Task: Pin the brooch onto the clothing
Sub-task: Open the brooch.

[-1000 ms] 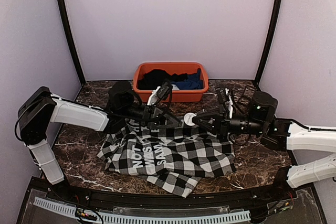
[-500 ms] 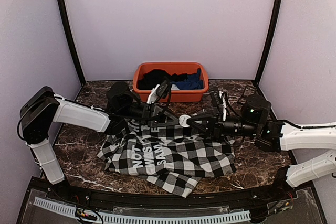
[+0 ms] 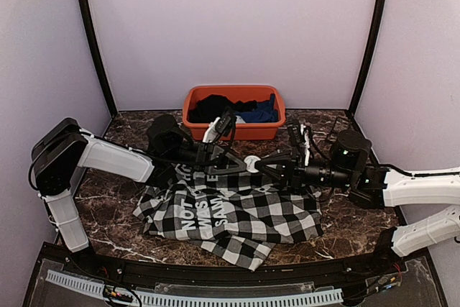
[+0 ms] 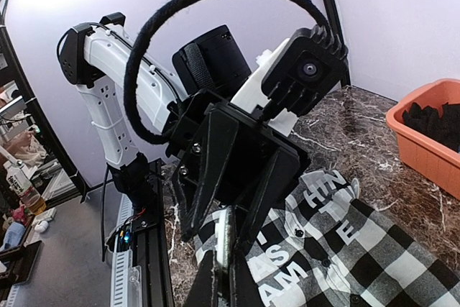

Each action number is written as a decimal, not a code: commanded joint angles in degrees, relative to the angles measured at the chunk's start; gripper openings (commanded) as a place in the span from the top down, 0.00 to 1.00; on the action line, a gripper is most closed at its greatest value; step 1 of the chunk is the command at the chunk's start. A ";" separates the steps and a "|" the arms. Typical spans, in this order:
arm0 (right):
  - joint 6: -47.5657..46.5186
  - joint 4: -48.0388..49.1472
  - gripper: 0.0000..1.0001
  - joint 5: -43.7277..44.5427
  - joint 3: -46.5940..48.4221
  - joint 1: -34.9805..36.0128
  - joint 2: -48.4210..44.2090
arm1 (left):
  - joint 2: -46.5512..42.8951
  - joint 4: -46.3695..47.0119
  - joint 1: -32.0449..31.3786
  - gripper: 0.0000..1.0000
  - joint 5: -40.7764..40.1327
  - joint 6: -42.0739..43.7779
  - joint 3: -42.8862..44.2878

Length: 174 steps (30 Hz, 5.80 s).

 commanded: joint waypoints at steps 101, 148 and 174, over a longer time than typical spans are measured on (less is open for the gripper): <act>-0.10 12.17 1.00 12.47 -1.04 10.22 4.03 | -2.45 2.77 3.72 0.71 -4.52 -0.39 -3.38; -2.31 8.91 1.00 21.84 4.06 10.95 7.34 | 0.60 10.86 3.00 0.76 -3.25 -6.47 -2.60; -15.40 2.53 1.00 35.61 9.29 18.59 12.33 | 1.72 12.53 3.02 0.69 -3.44 -8.78 -2.50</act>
